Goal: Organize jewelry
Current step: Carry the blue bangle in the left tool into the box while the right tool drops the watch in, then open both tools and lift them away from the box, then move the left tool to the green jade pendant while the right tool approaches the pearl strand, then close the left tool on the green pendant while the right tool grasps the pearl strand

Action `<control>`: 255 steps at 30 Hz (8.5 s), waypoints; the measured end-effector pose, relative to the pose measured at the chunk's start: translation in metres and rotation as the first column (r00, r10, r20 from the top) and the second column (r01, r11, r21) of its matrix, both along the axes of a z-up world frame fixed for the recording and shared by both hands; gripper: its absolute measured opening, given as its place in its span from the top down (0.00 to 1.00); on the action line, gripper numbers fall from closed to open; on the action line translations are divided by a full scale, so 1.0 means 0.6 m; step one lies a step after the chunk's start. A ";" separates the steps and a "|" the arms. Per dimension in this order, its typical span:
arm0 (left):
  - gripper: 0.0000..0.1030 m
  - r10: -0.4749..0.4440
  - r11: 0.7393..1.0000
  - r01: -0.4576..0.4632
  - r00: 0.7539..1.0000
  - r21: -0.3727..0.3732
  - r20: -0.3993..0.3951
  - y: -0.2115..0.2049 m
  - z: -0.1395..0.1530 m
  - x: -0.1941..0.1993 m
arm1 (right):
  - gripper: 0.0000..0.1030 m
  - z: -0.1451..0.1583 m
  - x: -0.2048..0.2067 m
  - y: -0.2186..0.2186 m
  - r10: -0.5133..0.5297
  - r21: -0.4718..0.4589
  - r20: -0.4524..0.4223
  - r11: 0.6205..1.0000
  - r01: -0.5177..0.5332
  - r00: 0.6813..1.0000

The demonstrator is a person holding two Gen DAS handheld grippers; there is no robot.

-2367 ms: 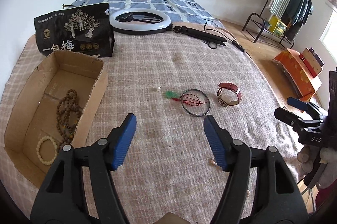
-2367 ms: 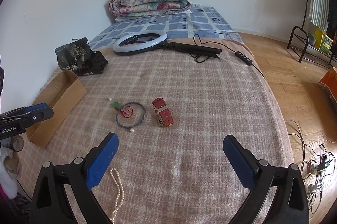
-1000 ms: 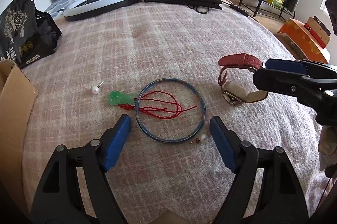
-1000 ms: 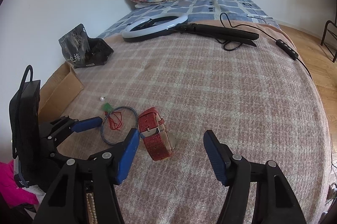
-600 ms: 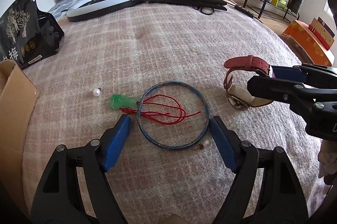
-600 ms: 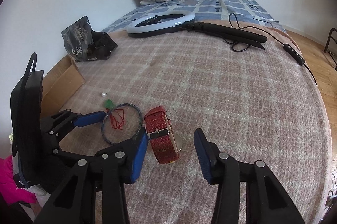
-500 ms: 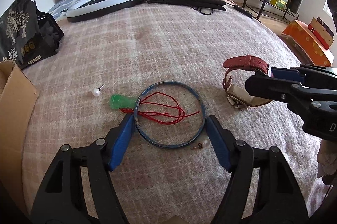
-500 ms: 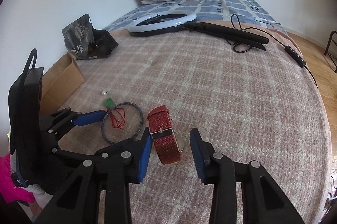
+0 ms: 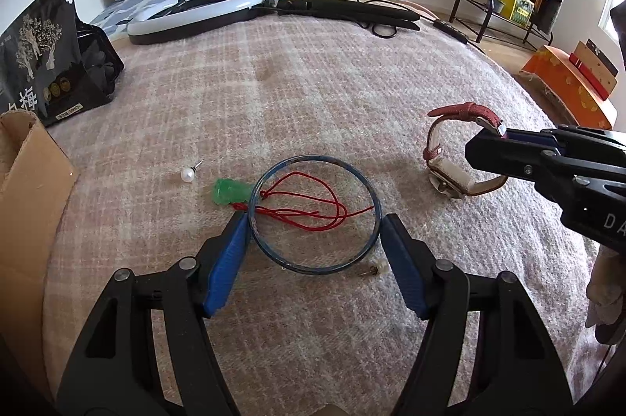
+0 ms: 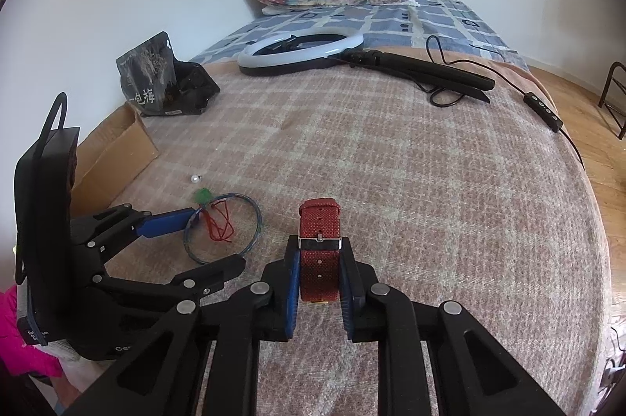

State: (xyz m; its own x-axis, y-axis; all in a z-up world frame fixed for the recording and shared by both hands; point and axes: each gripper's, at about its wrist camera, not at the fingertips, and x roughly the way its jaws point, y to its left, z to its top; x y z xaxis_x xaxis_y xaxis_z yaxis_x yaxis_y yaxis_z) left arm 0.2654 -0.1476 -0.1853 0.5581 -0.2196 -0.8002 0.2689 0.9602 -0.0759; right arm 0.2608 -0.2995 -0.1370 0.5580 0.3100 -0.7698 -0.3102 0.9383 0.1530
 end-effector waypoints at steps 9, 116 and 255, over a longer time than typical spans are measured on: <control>0.32 0.035 0.999 -0.033 0.999 -0.040 0.038 0.027 0.034 -0.003 | 0.85 0.013 -0.006 0.003 -0.006 -0.004 0.010 1.000 0.006 1.000; 0.22 0.403 0.915 -0.403 0.910 -0.027 0.095 0.498 0.178 -0.199 | 0.04 0.158 -0.041 0.427 0.133 -0.050 0.131 0.991 -0.128 0.982; 0.50 -0.071 0.992 0.066 0.997 0.103 0.041 0.032 -0.004 0.050 | 0.95 -0.056 -0.288 0.123 0.106 -0.037 -0.229 0.992 -0.118 0.968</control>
